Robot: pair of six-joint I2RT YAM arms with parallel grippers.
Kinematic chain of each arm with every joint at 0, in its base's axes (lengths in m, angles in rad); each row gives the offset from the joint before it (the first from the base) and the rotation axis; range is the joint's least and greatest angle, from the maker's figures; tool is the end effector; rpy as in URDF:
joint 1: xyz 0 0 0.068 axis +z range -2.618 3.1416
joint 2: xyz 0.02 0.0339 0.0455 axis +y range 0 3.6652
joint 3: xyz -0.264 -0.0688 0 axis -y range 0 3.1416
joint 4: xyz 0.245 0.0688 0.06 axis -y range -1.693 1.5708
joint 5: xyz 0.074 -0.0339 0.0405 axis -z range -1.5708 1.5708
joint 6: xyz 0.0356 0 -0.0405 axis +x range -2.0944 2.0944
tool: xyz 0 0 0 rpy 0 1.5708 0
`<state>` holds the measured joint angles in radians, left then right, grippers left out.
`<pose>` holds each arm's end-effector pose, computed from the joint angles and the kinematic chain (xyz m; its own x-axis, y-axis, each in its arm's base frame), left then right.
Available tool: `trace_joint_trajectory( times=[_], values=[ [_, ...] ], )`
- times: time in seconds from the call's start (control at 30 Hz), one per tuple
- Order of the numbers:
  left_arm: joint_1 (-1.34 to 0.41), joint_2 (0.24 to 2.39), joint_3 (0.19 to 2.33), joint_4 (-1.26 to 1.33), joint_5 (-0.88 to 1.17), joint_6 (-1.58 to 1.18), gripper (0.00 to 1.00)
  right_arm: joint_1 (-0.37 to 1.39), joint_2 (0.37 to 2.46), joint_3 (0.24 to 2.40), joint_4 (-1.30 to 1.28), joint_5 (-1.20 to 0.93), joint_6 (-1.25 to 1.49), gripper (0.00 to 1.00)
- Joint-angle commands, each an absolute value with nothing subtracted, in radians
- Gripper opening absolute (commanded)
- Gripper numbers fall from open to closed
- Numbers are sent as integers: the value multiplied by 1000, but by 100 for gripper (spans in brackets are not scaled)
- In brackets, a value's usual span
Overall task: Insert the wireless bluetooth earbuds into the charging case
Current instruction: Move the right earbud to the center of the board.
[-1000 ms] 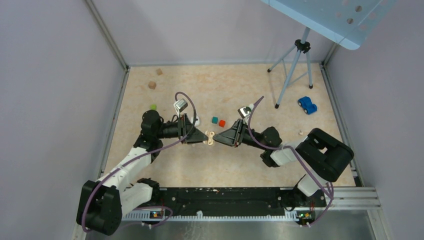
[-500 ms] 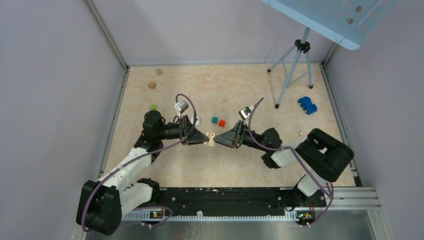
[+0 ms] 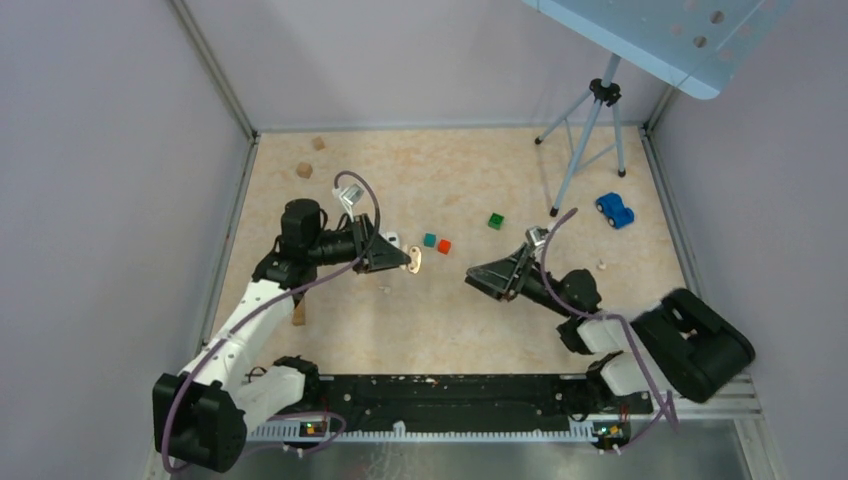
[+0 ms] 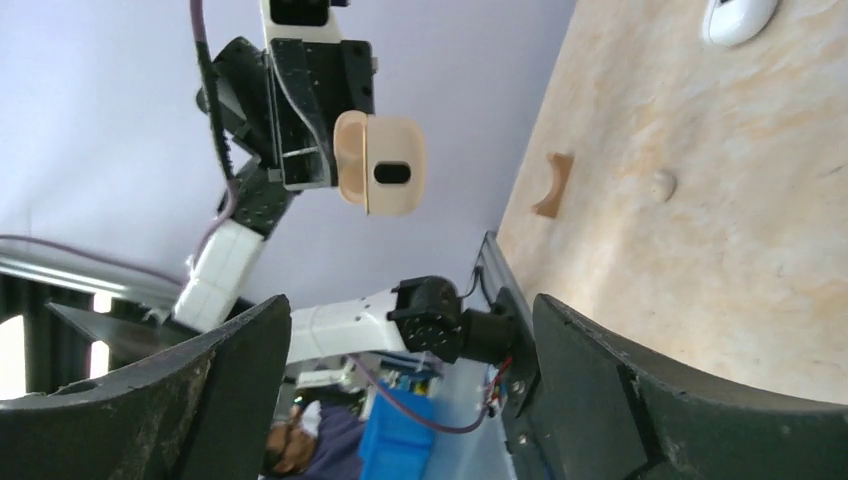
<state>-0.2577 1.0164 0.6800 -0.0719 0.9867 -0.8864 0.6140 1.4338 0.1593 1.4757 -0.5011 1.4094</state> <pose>0.2033 -0.0843 0.2765 -0.9252 -0.1980 -0.3236 0.2594 0.2922 -0.9205 0.1667 0.1384 0.1792 -0.8522 0.4584 -0.2522 -0.3042 -0.0420 0.9517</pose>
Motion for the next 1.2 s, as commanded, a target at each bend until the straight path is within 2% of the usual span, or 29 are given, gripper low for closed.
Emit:
trace_joint_trajectory(
  times=[0.0, 0.07, 0.13, 0.3, 0.4, 0.5, 0.63, 0.7, 0.77, 0.9, 1.0, 1.17],
  values=[
    [-214, 997, 838, -413, 783, -617, 0, 573, 1126, 162, 929, -452, 1214, 87],
    [-152, 1011, 906, -545, 671, -537, 0, 635, 945, 293, 325, -250, 978, 89],
    [-115, 1059, 962, -643, 578, -492, 0, 691, 837, 400, -90, -63, 830, 90],
    [-94, 1089, 948, -567, 681, -560, 0, 692, 691, 546, -572, 312, 774, 87],
    [-94, 1074, 928, -524, 714, -581, 0, 678, 646, 603, -751, 499, 853, 79],
    [-94, 1067, 918, -518, 728, -580, 0, 601, 662, 639, -811, 566, 908, 72],
    [-94, 1062, 905, -514, 753, -576, 0, 395, 751, 678, -787, 525, 835, 71],
    [-94, 1063, 898, -512, 759, -569, 0, 266, 785, 674, -702, 482, 743, 64],
    [-94, 1065, 889, -511, 764, -565, 0, 140, 820, 654, -608, 399, 671, 57],
    [-94, 1075, 875, -496, 782, -569, 0, -96, 930, 621, -444, 165, 601, 53],
    [-94, 1084, 879, -485, 817, -568, 0, -121, 1036, 634, -375, 152, 555, 47],
    [-94, 1085, 881, -481, 836, -562, 0, -125, 1178, 677, -312, 153, 493, 47]
  ],
)
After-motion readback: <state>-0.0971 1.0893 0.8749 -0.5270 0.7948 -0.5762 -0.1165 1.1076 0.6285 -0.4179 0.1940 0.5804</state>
